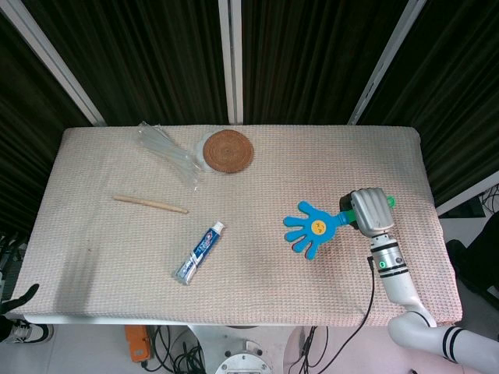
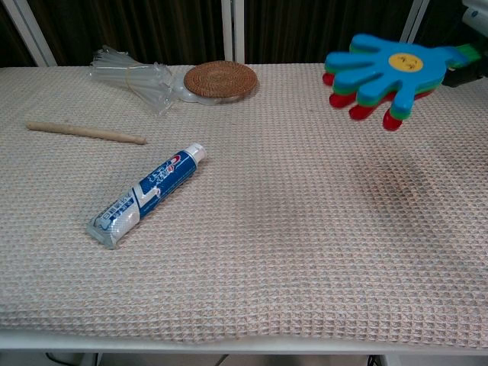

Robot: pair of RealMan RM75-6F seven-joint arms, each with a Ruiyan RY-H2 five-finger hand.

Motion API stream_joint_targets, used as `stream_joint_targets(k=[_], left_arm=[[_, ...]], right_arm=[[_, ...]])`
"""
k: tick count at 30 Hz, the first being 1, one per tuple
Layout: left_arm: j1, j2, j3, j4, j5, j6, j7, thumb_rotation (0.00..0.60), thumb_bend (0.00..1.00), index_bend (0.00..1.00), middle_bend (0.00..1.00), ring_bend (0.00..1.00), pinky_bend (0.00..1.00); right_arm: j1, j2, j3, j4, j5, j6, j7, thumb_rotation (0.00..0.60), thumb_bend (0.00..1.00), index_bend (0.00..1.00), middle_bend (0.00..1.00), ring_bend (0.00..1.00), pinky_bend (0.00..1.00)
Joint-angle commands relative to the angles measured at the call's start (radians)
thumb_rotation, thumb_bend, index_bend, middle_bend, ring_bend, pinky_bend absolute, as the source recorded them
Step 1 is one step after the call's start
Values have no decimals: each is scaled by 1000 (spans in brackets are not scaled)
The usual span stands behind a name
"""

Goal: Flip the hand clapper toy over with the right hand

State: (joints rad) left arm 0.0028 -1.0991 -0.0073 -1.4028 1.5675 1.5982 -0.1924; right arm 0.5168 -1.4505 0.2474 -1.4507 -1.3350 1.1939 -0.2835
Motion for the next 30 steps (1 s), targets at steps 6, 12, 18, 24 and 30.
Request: stream_joint_targets(k=[6, 12, 18, 24, 30], left_arm=[[2, 2, 0, 0, -1, 1, -2, 600, 192, 109, 34, 0, 92], [1, 2, 0, -2, -1, 0, 0, 600, 192, 109, 34, 0, 92], [-1, 0, -1, 3, -4, -6, -6, 600, 192, 109, 35, 0, 93], [-4, -2, 0, 8, -4, -11, -11, 600, 192, 109, 34, 0, 93], [-4, -2, 0, 10, -6, -13, -15, 600, 192, 109, 34, 0, 93]], right_arm=[[16, 47, 4, -123, 120, -75, -66, 600, 830, 1000, 1000, 1000, 1000], [-50, 12, 173, -218, 242, -37, 481, 600, 832, 1000, 1000, 1000, 1000], [-74, 47, 278, -261, 394, -111, 714, 600, 832, 1000, 1000, 1000, 1000], [-62, 59, 288, -243, 470, -176, 745, 600, 832, 1000, 1000, 1000, 1000], [-7, 29, 177, -122, 319, -120, 518, 600, 836, 1000, 1000, 1000, 1000]])
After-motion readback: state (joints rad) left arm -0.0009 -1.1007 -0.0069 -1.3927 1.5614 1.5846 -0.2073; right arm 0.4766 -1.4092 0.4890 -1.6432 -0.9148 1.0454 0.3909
